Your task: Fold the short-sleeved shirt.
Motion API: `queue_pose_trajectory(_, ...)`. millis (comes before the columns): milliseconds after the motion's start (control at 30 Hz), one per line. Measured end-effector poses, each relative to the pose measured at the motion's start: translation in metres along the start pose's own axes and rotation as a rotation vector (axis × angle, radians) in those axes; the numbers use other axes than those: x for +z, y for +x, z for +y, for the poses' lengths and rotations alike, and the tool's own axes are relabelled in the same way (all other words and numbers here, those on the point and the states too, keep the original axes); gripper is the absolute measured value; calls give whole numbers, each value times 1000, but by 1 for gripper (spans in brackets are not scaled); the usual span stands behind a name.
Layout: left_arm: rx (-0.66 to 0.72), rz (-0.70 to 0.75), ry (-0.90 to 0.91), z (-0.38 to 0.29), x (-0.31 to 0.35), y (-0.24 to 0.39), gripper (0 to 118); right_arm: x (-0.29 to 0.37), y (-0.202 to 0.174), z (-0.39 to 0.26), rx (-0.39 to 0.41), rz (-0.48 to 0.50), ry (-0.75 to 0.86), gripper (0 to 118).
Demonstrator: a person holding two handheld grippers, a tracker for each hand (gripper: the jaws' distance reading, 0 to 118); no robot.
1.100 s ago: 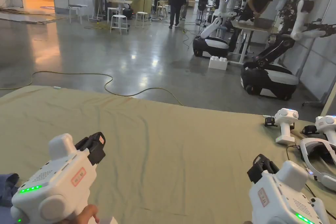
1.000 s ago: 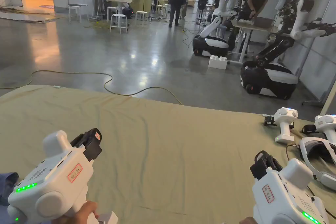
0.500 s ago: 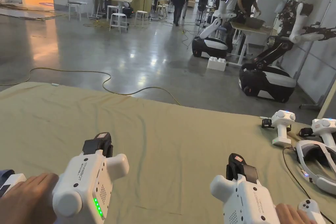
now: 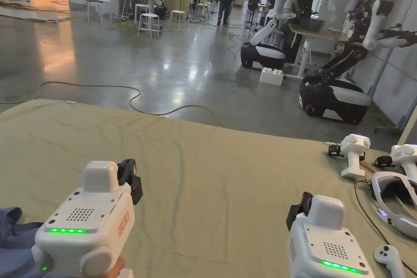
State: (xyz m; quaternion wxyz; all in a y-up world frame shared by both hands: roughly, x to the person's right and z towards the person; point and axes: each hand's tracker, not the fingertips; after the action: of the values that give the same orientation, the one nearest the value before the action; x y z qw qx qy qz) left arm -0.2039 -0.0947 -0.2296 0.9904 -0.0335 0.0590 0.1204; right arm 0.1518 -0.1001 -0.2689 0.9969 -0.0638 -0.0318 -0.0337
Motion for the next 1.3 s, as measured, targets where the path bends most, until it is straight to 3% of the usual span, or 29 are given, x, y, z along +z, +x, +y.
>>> queue_pose_trajectory(100, -31, 8, 2, 2, -1, 4, 4, 0, 3, 1, -21, -26, -8, 0)
queue_pose_trajectory(333, -131, -6, -77, 10, 3, -5, 4, 6, -4, 8, 88, -24, -5, 0)
queue_pose_trajectory(433, -135, 54, -182, 10, 11, -25, 4, 6, -11, 7, 118, -12, 0, 0)
queue_pose_trajectory(733, -114, 246, -473, -3, 53, -142, 4, -1, -40, -10, 191, 69, -49, 0)
queue_pose_trajectory(900, -20, 354, -589, -18, 69, -229, 6, -7, -55, -25, 205, 114, -116, 0)
queue_pose_trajectory(967, 17, 343, -642, -26, 68, -256, 19, -9, -61, -29, 209, 127, -139, 0)
queue_pose_trajectory(1100, 100, 303, -734, -42, 57, -293, 72, -10, -68, -34, 220, 134, -166, 0)
queue_pose_trajectory(1300, 33, 335, -915, -83, 29, -308, 76, -11, -70, -35, 238, 131, -182, 0)
